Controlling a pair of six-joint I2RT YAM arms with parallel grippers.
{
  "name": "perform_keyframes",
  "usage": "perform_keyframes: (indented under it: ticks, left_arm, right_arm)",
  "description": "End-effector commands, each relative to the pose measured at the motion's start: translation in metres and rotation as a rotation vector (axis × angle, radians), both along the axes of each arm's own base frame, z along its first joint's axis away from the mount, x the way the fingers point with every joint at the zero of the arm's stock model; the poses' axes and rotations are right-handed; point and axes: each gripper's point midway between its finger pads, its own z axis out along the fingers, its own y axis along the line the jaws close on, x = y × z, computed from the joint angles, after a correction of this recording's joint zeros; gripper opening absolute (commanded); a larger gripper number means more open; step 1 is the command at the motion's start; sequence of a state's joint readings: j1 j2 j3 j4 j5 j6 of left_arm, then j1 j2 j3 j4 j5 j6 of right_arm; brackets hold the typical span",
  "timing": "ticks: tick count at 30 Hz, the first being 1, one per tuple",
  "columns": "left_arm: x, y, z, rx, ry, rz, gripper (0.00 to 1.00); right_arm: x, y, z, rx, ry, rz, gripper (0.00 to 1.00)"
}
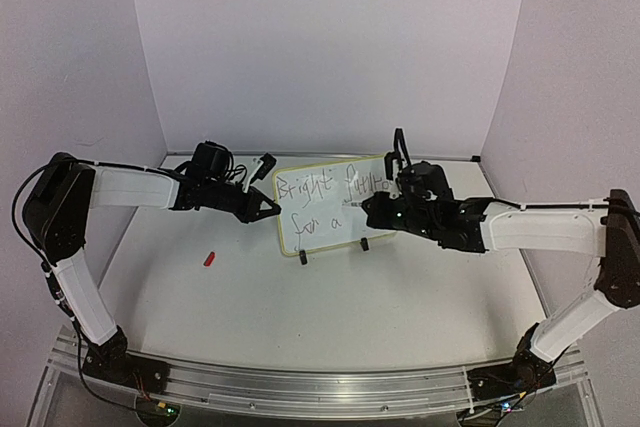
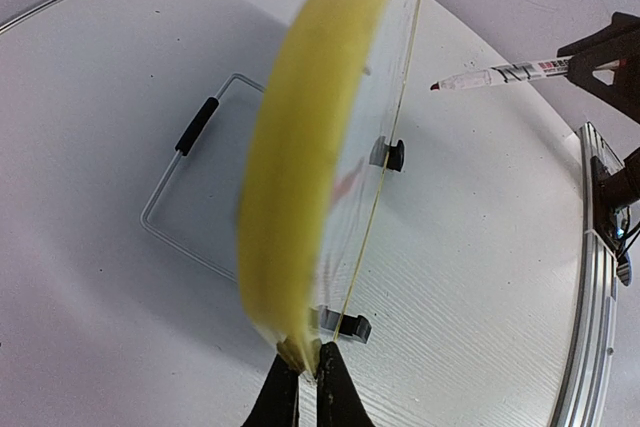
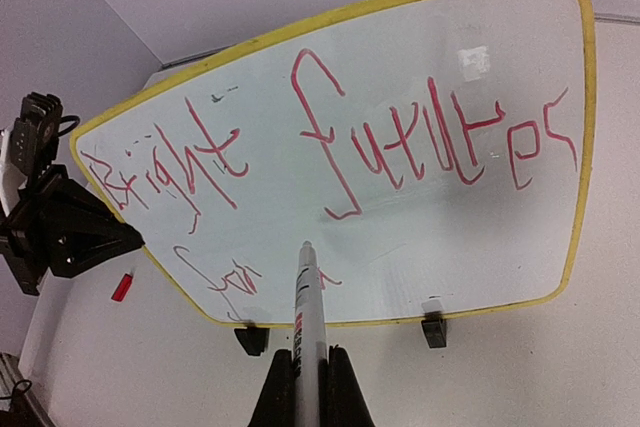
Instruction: Write a sentence on the whiteboard
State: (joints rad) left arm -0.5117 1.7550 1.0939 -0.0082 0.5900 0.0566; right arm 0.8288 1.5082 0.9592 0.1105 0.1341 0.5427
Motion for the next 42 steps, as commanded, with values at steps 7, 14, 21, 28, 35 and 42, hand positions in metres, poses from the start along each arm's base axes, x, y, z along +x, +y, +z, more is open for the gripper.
perform_keyframes:
  ticks: [7, 14, 21, 28, 35, 42]
  left_arm:
    - [0.014, 0.011, 0.001, 0.067, -0.046, 0.055, 0.00]
    - [0.015, 0.011, 0.002, 0.069, -0.050, 0.055, 0.00]
    - [0.015, 0.011, 0.001, 0.070, -0.049, 0.055, 0.00]
    - [0.015, 0.011, 0.001, 0.069, -0.048, 0.054, 0.00]
    - [0.016, 0.010, 0.001, 0.069, -0.046, 0.053, 0.00]
    - [0.015, 0.011, 0.001, 0.071, -0.046, 0.052, 0.00]
  right_arm:
    - [0.019, 0.006, 0.004, -0.033, -0.037, -0.031, 0.00]
    - [0.019, 0.003, -0.015, -0.066, -0.002, -0.043, 0.00]
    - [0.010, -0.002, -0.035, -0.067, 0.050, -0.042, 0.00]
    - [0.003, -0.005, -0.055, -0.075, 0.102, -0.042, 0.00]
    - [0.002, -0.002, -0.064, -0.076, 0.124, -0.037, 0.00]
    - [0.004, -0.001, -0.071, -0.083, 0.137, -0.041, 0.00]
